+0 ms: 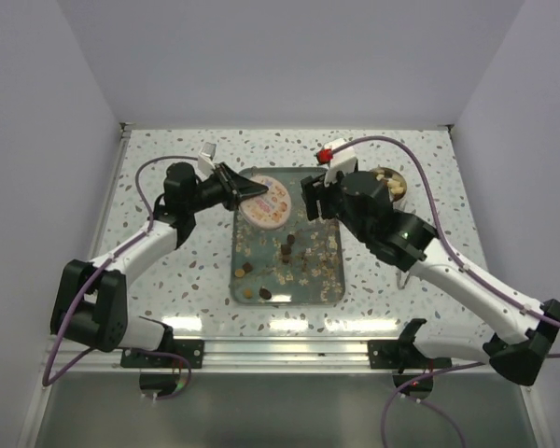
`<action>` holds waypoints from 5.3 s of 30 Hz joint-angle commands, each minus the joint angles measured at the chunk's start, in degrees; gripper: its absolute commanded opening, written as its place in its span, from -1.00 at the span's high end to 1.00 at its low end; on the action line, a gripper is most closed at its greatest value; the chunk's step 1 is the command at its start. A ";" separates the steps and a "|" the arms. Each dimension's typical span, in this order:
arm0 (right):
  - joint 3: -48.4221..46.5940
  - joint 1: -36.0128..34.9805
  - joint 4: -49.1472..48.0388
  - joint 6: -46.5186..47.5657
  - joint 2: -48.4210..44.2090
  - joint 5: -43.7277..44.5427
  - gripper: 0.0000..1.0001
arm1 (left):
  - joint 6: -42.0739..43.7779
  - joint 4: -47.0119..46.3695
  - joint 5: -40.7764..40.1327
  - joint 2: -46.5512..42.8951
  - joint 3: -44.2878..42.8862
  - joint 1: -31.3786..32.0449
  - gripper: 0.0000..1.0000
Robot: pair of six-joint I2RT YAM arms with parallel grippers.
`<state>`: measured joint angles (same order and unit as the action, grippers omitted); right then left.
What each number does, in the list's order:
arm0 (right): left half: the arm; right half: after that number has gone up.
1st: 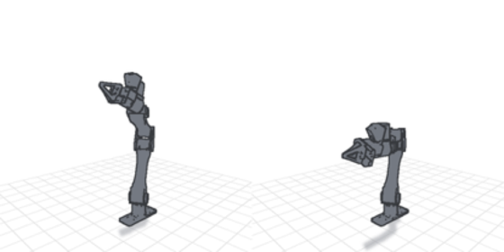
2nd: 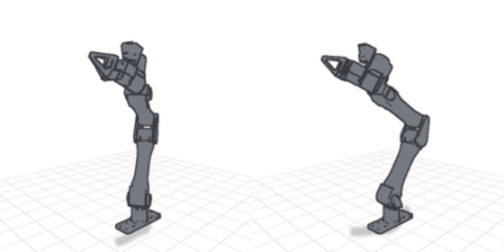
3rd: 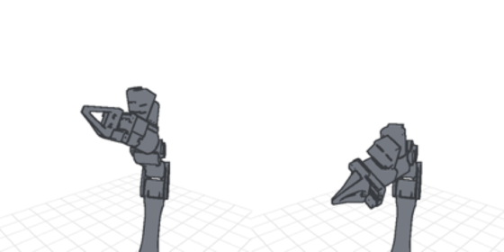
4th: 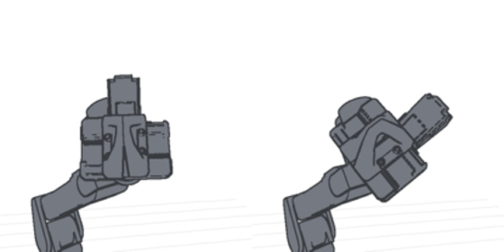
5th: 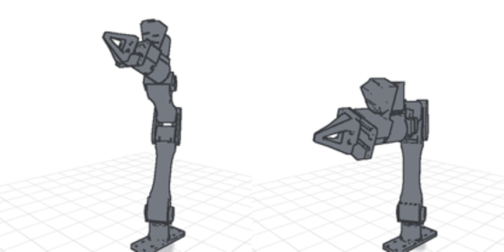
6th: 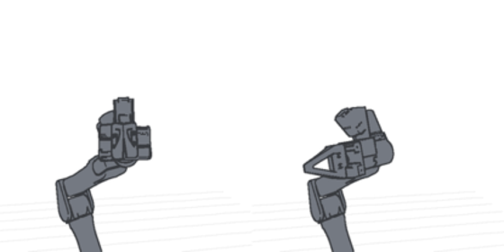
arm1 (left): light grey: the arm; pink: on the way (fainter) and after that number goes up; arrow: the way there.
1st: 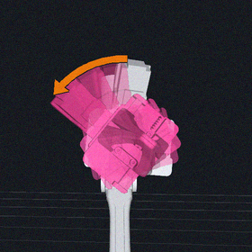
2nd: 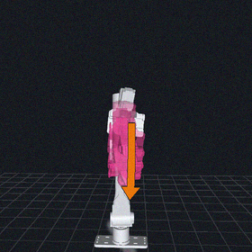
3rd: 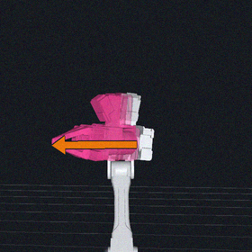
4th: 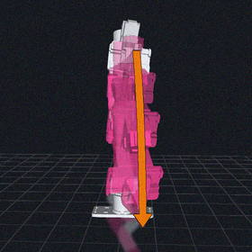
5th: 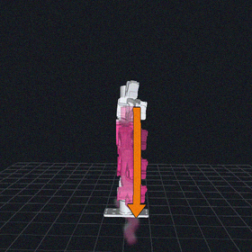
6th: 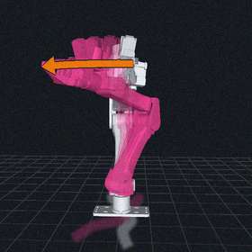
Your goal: Pack the chocolate
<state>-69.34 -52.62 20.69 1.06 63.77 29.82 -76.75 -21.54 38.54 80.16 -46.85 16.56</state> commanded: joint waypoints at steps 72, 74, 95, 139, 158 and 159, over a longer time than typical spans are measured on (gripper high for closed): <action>19.07 41.97 -48.63 -59.77 9.26 -64.27 1.00 | 19.99 -2.59 -0.20 -1.06 -3.58 0.14 -0.96; 18.98 46.89 -49.68 -60.56 10.58 -66.46 1.00 | 28.10 8.68 -3.37 -0.19 -9.47 0.67 -0.97; 27.67 76.25 -61.20 -63.20 18.58 -73.86 1.00 | 42.12 30.15 -22.81 21.79 -39.63 14.64 -0.99; 24.08 79.09 -51.64 -33.41 22.80 -57.69 1.00 | 44.58 33.05 -23.43 17.40 -33.22 14.73 -0.99; 16.61 73.10 -44.24 -20.32 30.18 -54.70 1.00 | 45.20 34.72 -24.83 16.78 -33.57 14.65 -0.99; 16.26 72.49 -43.81 -19.79 30.88 -54.61 1.00 | 45.28 34.81 -24.83 16.96 -33.83 14.64 -0.99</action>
<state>-50.04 21.63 -23.46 -22.39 93.47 -25.78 -33.30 13.10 14.44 97.71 -79.48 31.40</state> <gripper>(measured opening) 0.191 0.994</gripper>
